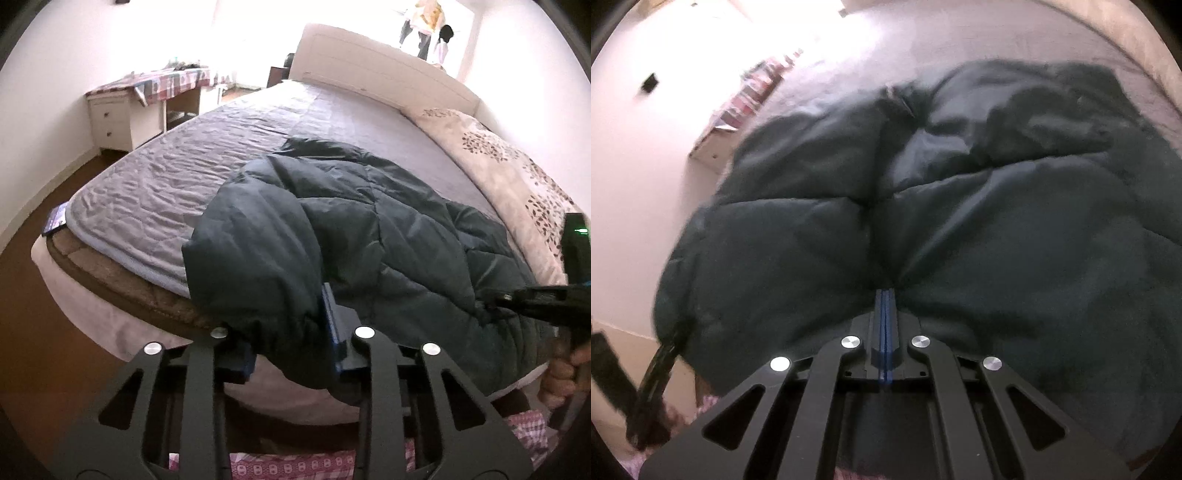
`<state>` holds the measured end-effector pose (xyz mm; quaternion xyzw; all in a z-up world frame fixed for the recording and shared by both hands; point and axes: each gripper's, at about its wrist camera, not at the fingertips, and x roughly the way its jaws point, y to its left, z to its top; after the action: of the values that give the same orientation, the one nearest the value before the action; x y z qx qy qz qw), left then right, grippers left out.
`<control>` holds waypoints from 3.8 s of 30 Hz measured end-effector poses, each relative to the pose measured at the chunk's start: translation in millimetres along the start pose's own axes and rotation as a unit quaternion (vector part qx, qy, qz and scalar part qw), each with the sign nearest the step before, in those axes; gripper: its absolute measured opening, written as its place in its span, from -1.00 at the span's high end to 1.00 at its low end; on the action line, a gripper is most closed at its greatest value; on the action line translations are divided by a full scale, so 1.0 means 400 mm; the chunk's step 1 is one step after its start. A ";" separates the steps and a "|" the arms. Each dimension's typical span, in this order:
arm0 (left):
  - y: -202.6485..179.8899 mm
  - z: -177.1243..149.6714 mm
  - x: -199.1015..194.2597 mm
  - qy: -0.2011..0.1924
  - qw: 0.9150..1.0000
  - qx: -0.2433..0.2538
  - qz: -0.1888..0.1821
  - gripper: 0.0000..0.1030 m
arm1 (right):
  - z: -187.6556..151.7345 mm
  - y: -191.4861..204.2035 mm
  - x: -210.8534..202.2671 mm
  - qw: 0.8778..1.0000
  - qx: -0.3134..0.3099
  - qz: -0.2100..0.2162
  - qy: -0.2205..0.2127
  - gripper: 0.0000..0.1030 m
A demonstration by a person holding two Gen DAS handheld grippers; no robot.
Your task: Fold large clothes
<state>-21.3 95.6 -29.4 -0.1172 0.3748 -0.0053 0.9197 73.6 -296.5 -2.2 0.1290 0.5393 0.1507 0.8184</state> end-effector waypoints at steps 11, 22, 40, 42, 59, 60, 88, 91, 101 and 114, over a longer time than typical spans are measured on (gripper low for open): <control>-0.013 -0.002 0.003 0.003 1.000 0.013 0.003 0.46 | -0.171 0.007 0.004 0.998 -0.029 -0.006 0.061 1.00; 0.002 0.012 0.015 0.010 0.999 -0.033 -0.037 -0.23 | -0.159 -0.040 0.033 0.997 -0.001 0.018 0.077 1.00; -0.034 0.022 -0.039 -0.045 0.998 0.035 -0.023 0.66 | -0.032 -0.094 -0.174 0.996 0.033 0.031 -0.082 0.91; -0.045 0.026 -0.051 -0.052 0.997 0.047 -0.021 0.66 | 0.006 -0.085 -0.150 0.995 0.043 0.054 -0.078 0.91; -0.079 0.059 -0.099 -0.072 0.994 0.073 -0.028 0.66 | 0.133 -0.042 0.080 0.999 0.042 -0.021 0.009 1.00; -0.081 0.060 -0.101 -0.073 0.994 0.073 -0.029 0.66 | 0.128 -0.041 0.063 0.999 0.045 -0.010 0.002 0.92; -0.657 0.084 -0.305 -0.179 0.915 0.322 -0.166 0.69 | -0.220 -0.377 -0.156 0.978 0.177 0.063 -0.096 0.90; -0.769 0.009 -0.287 -0.165 0.886 0.379 -0.211 0.69 | -0.235 -0.404 -0.158 0.971 0.193 0.101 -0.102 0.90; -0.933 -0.179 -0.116 -0.042 0.859 0.433 -0.271 0.68 | -0.398 -0.598 -0.276 0.922 0.295 0.179 -0.178 0.89; -0.980 -0.283 -0.012 0.043 0.860 0.424 -0.282 0.68 | -0.460 -0.638 -0.340 0.918 0.320 0.115 -0.202 0.89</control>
<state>-72.5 -309.0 -18.3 0.1833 0.3264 -0.4277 0.8228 -119.3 -575.2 -53.7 0.4729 0.3632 0.0341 0.8021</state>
